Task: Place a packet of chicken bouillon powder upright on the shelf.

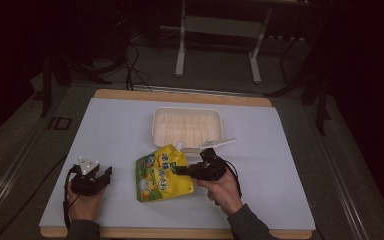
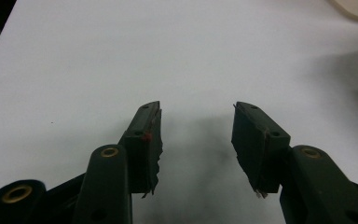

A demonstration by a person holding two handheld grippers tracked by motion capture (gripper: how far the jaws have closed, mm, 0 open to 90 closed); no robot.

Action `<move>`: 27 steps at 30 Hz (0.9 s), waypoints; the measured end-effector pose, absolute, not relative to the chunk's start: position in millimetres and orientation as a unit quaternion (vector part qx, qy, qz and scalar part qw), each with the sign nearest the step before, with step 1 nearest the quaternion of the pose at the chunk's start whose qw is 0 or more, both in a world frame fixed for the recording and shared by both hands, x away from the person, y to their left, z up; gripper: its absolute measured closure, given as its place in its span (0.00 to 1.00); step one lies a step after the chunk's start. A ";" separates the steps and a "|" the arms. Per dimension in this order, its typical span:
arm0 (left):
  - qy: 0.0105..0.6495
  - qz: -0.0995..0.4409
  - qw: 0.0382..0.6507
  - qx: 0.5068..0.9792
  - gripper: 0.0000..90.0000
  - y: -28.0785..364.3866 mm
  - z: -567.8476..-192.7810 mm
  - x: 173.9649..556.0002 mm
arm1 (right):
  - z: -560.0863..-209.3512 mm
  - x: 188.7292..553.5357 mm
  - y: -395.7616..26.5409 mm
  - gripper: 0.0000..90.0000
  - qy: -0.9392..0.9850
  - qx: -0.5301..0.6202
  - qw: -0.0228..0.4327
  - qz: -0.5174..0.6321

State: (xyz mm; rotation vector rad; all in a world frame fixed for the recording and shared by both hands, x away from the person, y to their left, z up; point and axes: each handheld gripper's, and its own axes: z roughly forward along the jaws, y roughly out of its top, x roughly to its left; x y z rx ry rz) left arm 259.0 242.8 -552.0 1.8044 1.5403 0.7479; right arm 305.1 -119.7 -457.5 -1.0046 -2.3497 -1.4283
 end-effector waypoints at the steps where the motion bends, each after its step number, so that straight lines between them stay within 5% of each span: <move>1: 0.587 0.285 0.321 0.687 0.58 242.9 -551.9 259.0 | -456.0 305.0 -118.9 1.00 -0.797 -0.340 0.108 -0.487; 27: 0.581 0.289 0.331 0.685 0.59 243.1 -550.3 257.3 | -423.3 305.2 -121.8 1.00 -0.783 -0.326 0.094 -0.521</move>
